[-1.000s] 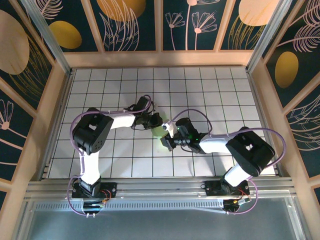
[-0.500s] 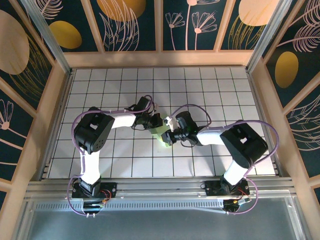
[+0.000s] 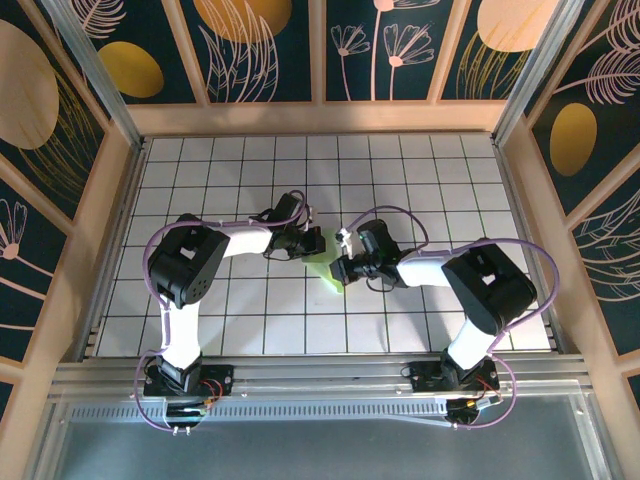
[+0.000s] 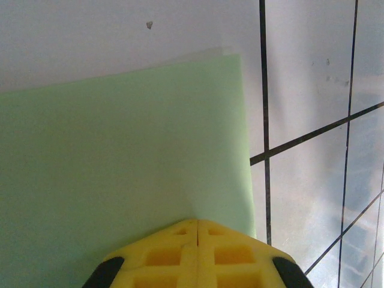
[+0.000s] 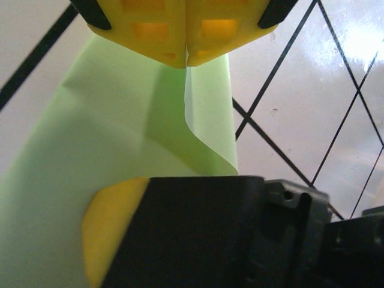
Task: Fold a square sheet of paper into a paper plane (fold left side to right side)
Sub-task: Third fold the triangle at the center of the table.
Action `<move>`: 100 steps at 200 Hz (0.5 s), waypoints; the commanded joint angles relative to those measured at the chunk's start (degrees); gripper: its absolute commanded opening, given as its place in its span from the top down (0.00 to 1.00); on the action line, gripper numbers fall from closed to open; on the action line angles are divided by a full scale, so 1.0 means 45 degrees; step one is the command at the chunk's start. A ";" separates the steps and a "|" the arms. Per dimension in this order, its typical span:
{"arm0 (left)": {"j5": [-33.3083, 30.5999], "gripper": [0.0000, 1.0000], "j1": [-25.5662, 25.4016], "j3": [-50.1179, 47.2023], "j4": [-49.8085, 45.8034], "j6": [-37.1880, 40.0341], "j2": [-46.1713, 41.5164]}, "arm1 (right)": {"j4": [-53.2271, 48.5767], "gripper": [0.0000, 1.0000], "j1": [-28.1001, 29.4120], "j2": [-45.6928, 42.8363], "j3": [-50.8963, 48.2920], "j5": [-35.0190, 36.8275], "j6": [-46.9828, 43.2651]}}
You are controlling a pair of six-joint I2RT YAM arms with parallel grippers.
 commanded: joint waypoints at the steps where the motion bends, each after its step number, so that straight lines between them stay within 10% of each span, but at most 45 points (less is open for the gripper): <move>1: -0.0388 0.99 -0.0162 0.0025 -0.0891 0.0191 0.0520 | -0.0159 1.00 -0.0207 0.0076 0.0311 0.0504 0.0245; 100: -0.0400 0.99 -0.0189 0.0136 -0.0949 0.0157 0.0574 | -0.0061 1.00 -0.0279 0.0351 0.0447 0.0673 0.0198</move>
